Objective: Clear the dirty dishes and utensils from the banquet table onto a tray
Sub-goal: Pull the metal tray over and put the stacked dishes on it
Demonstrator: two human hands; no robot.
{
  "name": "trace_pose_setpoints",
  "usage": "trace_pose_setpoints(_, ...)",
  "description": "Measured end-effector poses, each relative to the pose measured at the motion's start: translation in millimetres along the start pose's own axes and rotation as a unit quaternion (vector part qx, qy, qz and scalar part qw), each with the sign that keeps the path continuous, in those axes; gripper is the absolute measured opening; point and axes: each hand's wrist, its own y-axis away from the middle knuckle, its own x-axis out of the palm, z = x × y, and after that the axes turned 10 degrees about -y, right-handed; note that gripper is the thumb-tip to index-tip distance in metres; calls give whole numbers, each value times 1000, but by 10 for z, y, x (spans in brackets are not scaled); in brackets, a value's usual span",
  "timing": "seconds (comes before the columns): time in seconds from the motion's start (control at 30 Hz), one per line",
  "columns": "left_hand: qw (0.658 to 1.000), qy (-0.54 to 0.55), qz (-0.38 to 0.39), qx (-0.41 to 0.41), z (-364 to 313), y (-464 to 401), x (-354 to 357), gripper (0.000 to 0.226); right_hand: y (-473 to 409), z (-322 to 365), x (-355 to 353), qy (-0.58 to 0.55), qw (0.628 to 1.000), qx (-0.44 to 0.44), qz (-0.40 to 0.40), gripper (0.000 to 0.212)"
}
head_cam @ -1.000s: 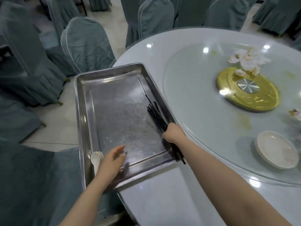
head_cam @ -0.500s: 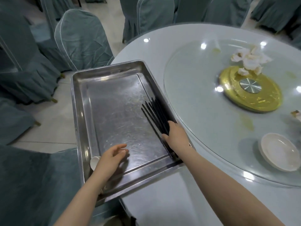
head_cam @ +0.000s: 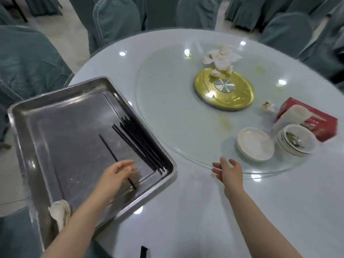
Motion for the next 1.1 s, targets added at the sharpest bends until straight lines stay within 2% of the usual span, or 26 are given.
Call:
trace_pose_setpoints(0.07,1000,-5,5,1,-37,-6,105,20,-128,74,-278,-66,997,28,-34,58)
trace_pose_setpoints(0.17,1000,5,5,-8,-72,-4,267,20,-328,224,-549,-115,991,55,-42,58)
trace_pose_setpoints(0.43,1000,-15,-3,-13,-96,125,451,21,-749,473,-692,-180,978,90,-58,22)
trace_pose_setpoints(0.63,1000,-13,-11,-18,-45,204,414,21,-774,451,-669,-183,974,122,-48,10)
trace_pose_setpoints(0.7,1000,-5,-13,-18,-20,237,378,21,-696,401,-623,-185,971,144,-46,13)
trace_pose_setpoints(0.83,999,16,-20,-21,32,295,274,22,-514,302,-482,-151,974,167,-42,7)
trace_pose_setpoints(1.1,999,42,-1,-4,28,233,-97,21,-205,220,-239,-188,969,142,-70,20)
